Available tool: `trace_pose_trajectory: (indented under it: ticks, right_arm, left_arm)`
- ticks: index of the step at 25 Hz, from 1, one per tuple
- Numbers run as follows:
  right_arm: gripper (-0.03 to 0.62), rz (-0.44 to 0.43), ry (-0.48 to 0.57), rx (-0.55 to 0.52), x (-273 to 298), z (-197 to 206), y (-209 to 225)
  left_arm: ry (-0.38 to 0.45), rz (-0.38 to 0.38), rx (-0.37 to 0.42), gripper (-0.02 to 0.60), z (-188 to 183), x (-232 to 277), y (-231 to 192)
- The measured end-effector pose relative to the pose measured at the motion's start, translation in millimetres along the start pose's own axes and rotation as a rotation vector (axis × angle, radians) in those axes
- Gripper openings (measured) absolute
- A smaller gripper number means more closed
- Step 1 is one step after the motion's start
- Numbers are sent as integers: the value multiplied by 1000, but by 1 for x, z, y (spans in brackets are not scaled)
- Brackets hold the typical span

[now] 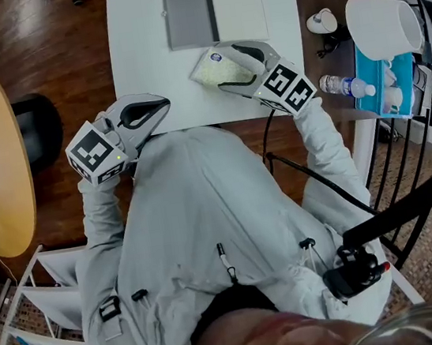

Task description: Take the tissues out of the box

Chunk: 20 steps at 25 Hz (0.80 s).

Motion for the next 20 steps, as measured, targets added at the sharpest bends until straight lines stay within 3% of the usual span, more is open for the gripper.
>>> trace_pose_trajectory:
  ticks: [1, 2, 4, 5, 6, 11, 20]
  right_arm:
    - [412, -9, 57, -26, -14, -13, -5]
    - [348, -14, 111, -55, -28, -25, -11]
    - [185, -21, 199, -122, -51, -43, -21]
    - [48, -29, 238, -147, -60, -49, -27]
    - [2, -43, 275, -157, -67, -55, -34]
    - [2, -133, 393, -65, -76, -70, -61]
    - [2, -142, 441, -43, -68, -72, -73]
  left_arm:
    - [3, -1, 0, 8, 0, 0, -1]
    - [4, -1, 2, 8, -1, 0, -2]
    - [7, 1, 9, 8, -3, -1, -3]
    - [10, 2, 14, 8, -5, -2, -4]
    - [15, 2, 18, 8, -7, -3, -5]
    - [60, -7, 38, 8, -25, -16, -13]
    - [64, 0, 60, 8, -32, -20, -12]
Point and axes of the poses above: the fingertips, and each gripper's own axes: x forward along the fingers, y to its right, z out of its underside, the point moved 3 cm from there along -x, backward along the fingers, and after that the axes turned 3 degrees about x, right-handed, at the moved point
